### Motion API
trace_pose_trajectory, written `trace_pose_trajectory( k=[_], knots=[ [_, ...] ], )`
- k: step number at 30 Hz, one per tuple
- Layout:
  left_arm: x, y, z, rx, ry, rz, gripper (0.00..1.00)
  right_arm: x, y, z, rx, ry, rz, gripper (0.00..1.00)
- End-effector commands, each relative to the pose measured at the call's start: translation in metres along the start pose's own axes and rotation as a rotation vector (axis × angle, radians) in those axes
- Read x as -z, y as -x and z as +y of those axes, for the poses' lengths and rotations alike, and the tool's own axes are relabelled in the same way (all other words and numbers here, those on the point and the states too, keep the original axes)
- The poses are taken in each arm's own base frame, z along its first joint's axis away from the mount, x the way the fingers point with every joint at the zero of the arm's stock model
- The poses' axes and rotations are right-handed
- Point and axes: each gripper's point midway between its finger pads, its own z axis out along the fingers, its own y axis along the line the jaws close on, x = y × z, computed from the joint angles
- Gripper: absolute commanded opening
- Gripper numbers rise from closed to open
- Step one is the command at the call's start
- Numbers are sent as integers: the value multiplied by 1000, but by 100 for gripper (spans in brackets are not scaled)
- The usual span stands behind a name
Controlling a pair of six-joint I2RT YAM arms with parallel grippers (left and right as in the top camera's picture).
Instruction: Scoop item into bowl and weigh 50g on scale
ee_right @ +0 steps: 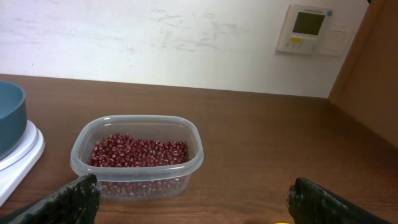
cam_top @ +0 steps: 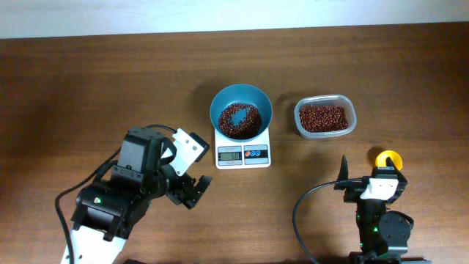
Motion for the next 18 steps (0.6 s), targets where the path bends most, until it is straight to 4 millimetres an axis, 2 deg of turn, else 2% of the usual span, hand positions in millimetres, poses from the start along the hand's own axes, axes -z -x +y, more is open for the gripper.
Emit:
trace_pose_trajectory(
  k=[1, 15, 17, 18],
  knots=[
    [0, 2, -3, -22, -15, -6, 99, 0, -3, 4, 4, 16, 6, 99],
    [1, -3, -4, -18, -18, 11, 99, 0, -3, 4, 4, 16, 6, 99],
    [7, -6, 9, -21, 68, 7, 99, 0, -3, 4, 4, 16, 6, 99],
    [15, -6, 23, -19, 157, -14, 99, 0, -3, 4, 4, 16, 6, 99]
  ],
)
